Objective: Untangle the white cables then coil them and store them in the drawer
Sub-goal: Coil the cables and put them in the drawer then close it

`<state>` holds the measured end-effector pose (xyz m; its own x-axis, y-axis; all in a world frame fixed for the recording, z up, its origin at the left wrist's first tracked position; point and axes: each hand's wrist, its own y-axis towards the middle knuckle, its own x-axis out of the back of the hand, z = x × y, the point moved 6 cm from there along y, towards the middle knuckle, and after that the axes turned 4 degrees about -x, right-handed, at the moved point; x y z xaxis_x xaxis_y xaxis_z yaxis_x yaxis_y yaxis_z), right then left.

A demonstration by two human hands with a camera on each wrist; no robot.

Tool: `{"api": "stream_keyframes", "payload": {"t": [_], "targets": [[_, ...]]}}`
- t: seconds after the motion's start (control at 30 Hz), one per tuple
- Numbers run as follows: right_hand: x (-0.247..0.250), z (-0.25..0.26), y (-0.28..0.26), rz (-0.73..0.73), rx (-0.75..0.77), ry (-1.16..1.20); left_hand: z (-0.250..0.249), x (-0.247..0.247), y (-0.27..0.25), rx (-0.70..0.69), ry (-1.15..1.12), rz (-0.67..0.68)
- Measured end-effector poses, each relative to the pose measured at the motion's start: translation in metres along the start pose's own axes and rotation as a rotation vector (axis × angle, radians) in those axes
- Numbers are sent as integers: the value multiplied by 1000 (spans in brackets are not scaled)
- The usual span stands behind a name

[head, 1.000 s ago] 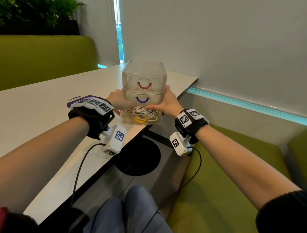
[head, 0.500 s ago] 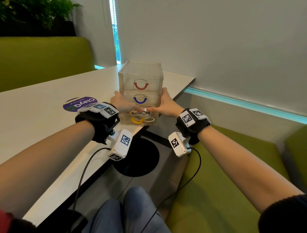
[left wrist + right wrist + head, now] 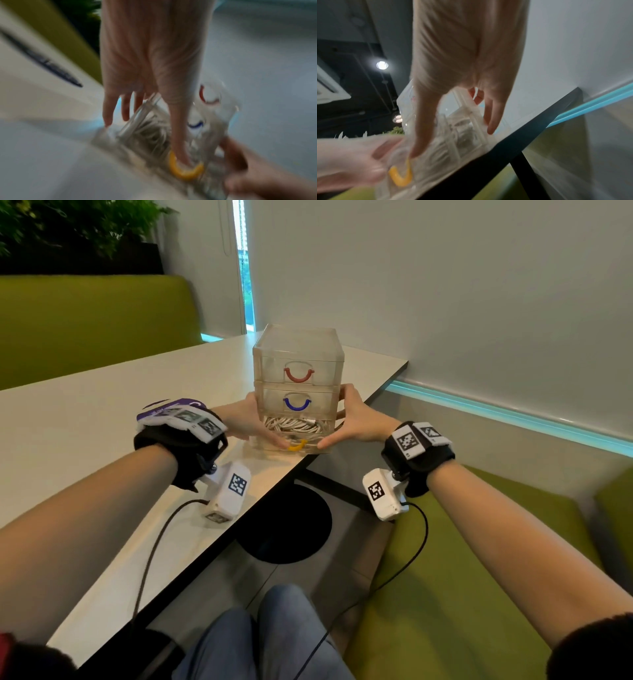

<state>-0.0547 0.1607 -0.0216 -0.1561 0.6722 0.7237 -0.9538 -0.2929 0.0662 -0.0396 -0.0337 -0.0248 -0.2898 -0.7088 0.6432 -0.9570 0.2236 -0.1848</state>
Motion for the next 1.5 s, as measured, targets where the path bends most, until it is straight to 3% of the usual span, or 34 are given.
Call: {"api": "stream_keyframes", "payload": {"t": [0.13, 0.27, 0.33, 0.43, 0.5, 0.6, 0.7, 0.9, 1.13, 1.5], "targets": [[5, 6, -3, -143, 101, -8, 2, 9, 10, -102, 166, -281], [6, 6, -3, -253, 114, -18, 0, 12, 12, -173, 136, -400], [5, 5, -3, -278, 109, -16, -1, 12, 12, -177, 128, -380], [4, 1, -6, -325, 48, 8, -4, 11, 12, -132, 81, -248], [3, -3, -15, -453, 6, 13, -8, 13, 9, -66, 44, -183], [-5, 3, -29, -604, 54, 108, -19, 24, 8, -80, -56, -295], [-9, 10, -17, -512, 8, 207, -34, 29, 7, -172, -7, -486], [-3, 40, 18, -267, -5, 90, -38, 33, 35, -150, 54, -581], [-22, 40, 62, -187, -81, 62, -39, 35, 57, -75, 9, -694], [-26, 38, 94, -172, -101, 16, -36, 40, 72, -87, -21, -764]]}}
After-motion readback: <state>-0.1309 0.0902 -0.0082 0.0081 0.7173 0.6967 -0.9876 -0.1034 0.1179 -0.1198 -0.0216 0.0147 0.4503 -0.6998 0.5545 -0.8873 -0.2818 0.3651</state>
